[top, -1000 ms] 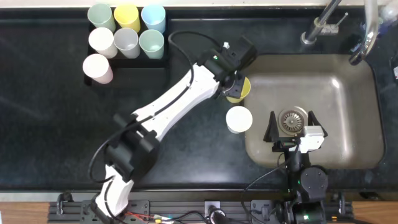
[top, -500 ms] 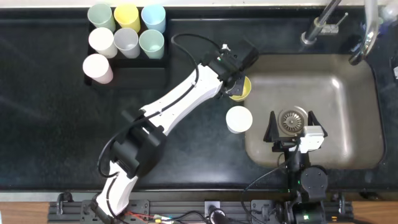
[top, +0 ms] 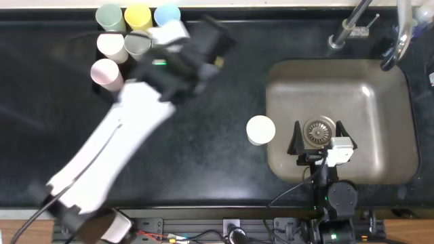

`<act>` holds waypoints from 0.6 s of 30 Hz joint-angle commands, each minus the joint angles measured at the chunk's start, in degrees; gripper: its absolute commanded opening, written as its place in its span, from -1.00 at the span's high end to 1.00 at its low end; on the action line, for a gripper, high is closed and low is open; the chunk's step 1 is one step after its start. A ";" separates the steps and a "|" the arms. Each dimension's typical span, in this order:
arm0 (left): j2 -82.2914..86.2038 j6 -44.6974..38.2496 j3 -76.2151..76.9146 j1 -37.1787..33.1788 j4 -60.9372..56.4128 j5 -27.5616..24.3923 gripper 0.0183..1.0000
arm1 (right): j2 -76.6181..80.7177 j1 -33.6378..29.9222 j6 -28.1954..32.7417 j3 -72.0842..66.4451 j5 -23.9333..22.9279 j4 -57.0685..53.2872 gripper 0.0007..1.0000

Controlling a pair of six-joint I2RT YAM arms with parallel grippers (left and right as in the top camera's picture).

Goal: Store Cups

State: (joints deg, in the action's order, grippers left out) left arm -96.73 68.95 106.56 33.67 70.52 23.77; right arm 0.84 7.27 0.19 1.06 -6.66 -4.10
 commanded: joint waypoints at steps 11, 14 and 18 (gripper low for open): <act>5.11 6.75 -23.63 -24.04 -9.14 -9.99 0.96 | -0.61 0.31 -0.20 -0.81 -0.42 0.28 -1.00; 4.94 11.17 -26.62 -24.15 -9.88 -9.09 0.96 | -0.61 0.31 -0.20 -0.81 -0.42 0.28 -0.99; 3.10 11.93 -27.43 -24.35 -10.93 -9.20 0.96 | -0.61 0.31 -0.20 -0.81 -0.42 0.28 -1.00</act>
State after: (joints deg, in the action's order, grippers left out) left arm -92.42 78.24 79.50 9.39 60.47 15.09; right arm 0.84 7.27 0.19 1.06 -6.66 -4.10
